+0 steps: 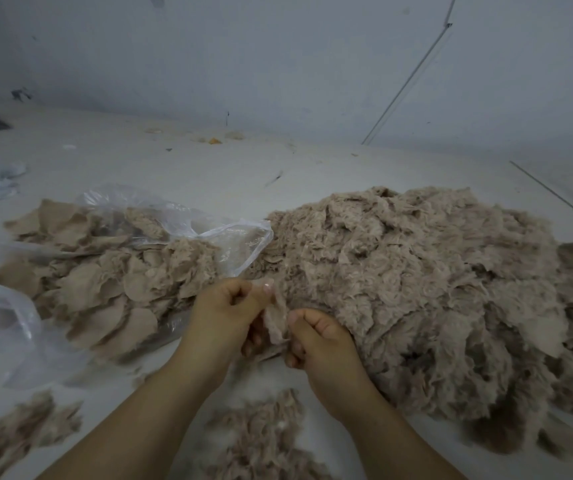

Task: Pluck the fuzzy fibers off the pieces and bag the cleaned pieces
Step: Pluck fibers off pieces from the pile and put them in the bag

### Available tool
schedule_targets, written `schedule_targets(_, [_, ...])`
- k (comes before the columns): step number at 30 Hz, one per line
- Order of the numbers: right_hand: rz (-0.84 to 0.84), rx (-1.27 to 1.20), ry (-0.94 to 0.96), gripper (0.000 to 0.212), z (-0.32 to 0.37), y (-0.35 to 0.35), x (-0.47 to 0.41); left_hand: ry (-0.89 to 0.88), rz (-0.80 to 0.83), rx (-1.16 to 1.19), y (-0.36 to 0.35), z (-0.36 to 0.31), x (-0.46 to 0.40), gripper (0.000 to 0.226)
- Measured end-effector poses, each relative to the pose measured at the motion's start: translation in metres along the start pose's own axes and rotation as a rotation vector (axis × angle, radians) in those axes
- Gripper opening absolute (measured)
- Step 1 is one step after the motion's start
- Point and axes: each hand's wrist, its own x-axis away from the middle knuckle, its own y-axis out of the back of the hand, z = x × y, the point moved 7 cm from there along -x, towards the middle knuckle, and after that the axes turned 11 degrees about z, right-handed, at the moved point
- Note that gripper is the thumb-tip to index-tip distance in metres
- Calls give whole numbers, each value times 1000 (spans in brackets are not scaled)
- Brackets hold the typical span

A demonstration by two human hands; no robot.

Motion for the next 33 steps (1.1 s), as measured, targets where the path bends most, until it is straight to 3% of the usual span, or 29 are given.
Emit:
schedule_targets(3, [0,-39,-5,32,-2,1,0,56,150,-104,-14,11,3,25])
schedule_targets(6, [-2,-49,-8,30,0,0,0,-3,55,-163,-9,15,1,32])
schedule_targets(10, [79,36,41,29,5,-7,1,-221,91,-632,-16,-6,-3,39])
schedule_targets(12, [46,43,14,39,1,-3,1,-233,114,-694,-18,-9,-2,43])
schedule_targets(15, [-2,-28,-18,24,-1,2,1,-198,53,-544,-9,-7,-3,30])
schedule_targets(19, [20,-25,18,38,-2,1,1,-38,20,-268,-2,8,-2,21])
schedule_targets(23, [44,-32,14,12,-1,0,-1,-36,77,-292,-12,6,1,22])
schedule_targets(27, [22,-5,6,25,-5,2,-1,-61,150,-337,-19,3,-2,17])
schedule_targets(30, [21,-54,-24,37,-5,1,0,-14,250,-218,-22,11,0,16])
schedule_targets(33, [-61,-104,-33,33,-5,6,4,-33,261,-210,-16,16,0,18])
